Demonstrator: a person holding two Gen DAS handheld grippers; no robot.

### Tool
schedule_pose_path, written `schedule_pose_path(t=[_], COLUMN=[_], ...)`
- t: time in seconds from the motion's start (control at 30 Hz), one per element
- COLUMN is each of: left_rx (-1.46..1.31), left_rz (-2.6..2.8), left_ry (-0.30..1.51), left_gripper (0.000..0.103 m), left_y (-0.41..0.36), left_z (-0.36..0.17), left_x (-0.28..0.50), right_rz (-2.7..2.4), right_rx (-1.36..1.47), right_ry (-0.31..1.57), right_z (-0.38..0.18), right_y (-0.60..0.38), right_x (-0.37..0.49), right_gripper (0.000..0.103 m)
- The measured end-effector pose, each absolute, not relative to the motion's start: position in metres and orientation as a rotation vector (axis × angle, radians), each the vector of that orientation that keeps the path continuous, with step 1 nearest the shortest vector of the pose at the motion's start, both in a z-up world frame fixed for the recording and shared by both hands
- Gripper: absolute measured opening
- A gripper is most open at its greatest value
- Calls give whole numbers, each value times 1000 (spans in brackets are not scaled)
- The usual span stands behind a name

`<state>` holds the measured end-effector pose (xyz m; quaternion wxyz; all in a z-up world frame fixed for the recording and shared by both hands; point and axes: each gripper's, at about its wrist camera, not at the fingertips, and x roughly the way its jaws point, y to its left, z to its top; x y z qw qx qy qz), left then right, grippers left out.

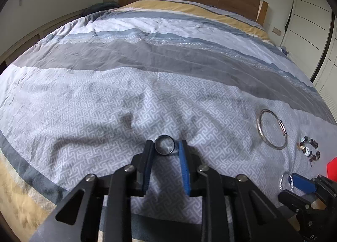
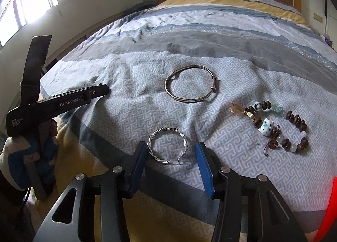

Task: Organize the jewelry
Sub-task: 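Grasp the small black ring with the left tool while the right tool grasps another twisted silver bangle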

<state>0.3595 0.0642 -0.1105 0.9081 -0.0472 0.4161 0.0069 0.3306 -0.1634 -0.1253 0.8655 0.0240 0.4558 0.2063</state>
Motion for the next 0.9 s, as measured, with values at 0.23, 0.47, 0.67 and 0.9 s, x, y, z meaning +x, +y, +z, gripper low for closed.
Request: schedule_pose_path(t=[0.23, 0.47, 0.67, 0.9], left_rx=[-79, -73, -49, -24], left_rz=[17, 15, -5, -47], left_ry=[847, 841, 818, 766], left_gripper=[19, 19, 19, 19], left_y=[62, 62, 56, 36], left_z=[-107, -91, -61, -14], left_x=[357, 337, 308, 262], right_rz=[441, 446, 441, 413], right_rx=[77, 107, 107, 111], right_ry=[948, 913, 872, 818], right_z=[-127, -109, -76, -27], right_y=[-166, -172, -177, -196], right_x=[333, 319, 293, 251], right_gripper=[39, 38, 38, 38])
